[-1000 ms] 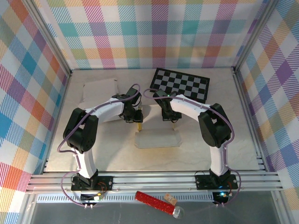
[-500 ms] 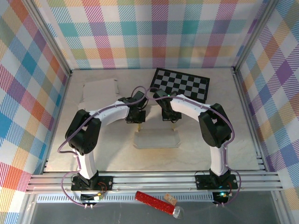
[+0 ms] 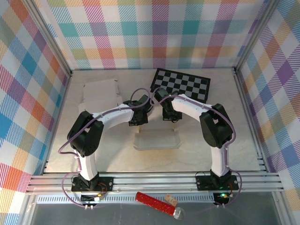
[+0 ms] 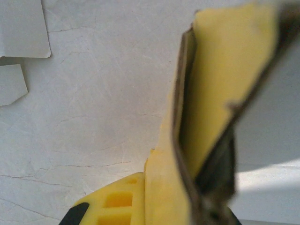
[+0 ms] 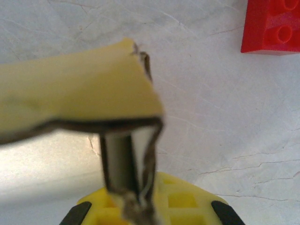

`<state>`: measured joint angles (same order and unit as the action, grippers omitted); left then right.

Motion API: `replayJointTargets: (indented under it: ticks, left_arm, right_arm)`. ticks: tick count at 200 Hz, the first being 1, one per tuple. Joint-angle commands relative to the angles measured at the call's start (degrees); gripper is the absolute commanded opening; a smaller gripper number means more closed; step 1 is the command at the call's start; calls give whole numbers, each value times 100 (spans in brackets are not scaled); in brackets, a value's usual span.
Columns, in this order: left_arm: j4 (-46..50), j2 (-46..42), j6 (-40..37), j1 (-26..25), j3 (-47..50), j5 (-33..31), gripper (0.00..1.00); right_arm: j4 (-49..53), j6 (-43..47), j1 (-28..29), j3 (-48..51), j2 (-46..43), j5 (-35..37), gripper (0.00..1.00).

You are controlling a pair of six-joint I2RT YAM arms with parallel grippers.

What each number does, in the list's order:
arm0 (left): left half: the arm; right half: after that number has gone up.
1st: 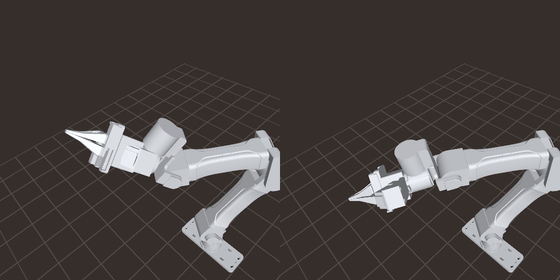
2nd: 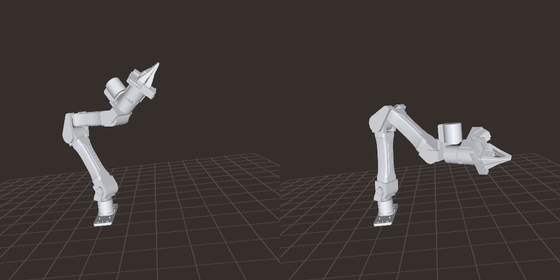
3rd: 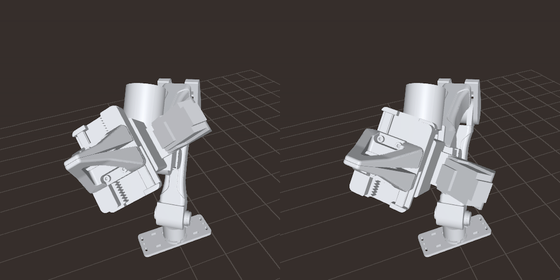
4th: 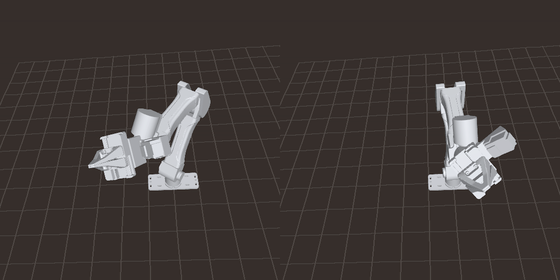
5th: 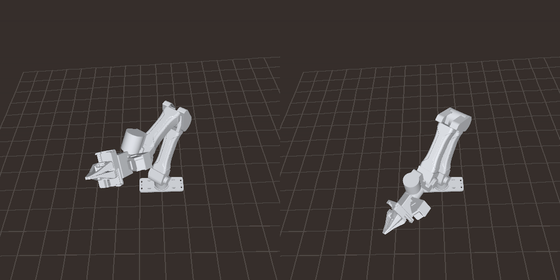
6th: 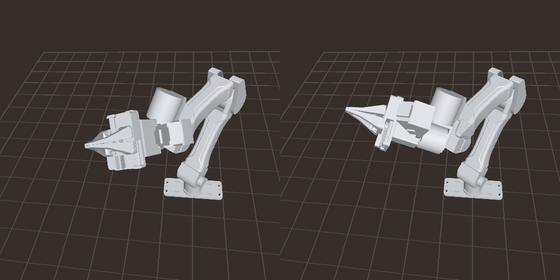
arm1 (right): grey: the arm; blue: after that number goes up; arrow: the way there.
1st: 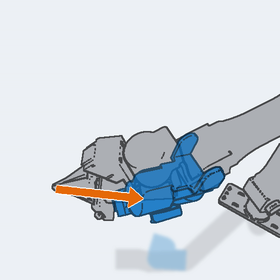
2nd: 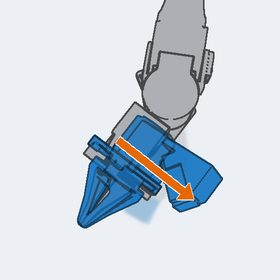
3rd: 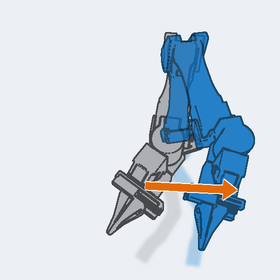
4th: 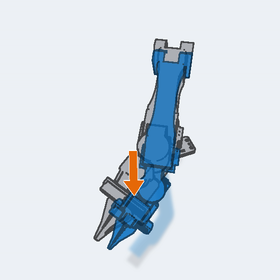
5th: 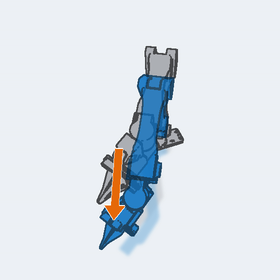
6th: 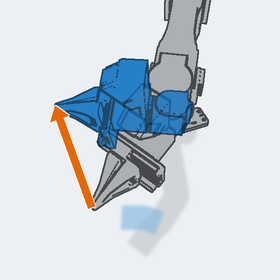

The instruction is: Fold the paper box

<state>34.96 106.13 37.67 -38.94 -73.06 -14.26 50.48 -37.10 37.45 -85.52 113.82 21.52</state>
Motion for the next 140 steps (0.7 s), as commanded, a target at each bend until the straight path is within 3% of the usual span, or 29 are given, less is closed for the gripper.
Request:
replayJointTargets:
  ticks: [1, 19, 46, 109, 140]
  left_arm:
    - [-66, 133, 130, -175, 156, -561, 12]
    - [-150, -88, -27, -175, 164, -538, 33]
    - [-202, -450, -267, -150, 168, -461, 49]
    - [-525, -527, -701, 83, 248, 36, 50]
    - [-423, -178, -883, 132, -1, 138, 42]
  right_arm:
    - [289, 31, 74, -64, 117, -34, 0]
    - [287, 45, 69, -62, 123, -34, 0]
    - [296, 84, 69, -84, 132, 1, 0]
    - [283, 123, 25, -91, 140, -16, 0]
    - [287, 116, 14, -86, 157, -25, 0]
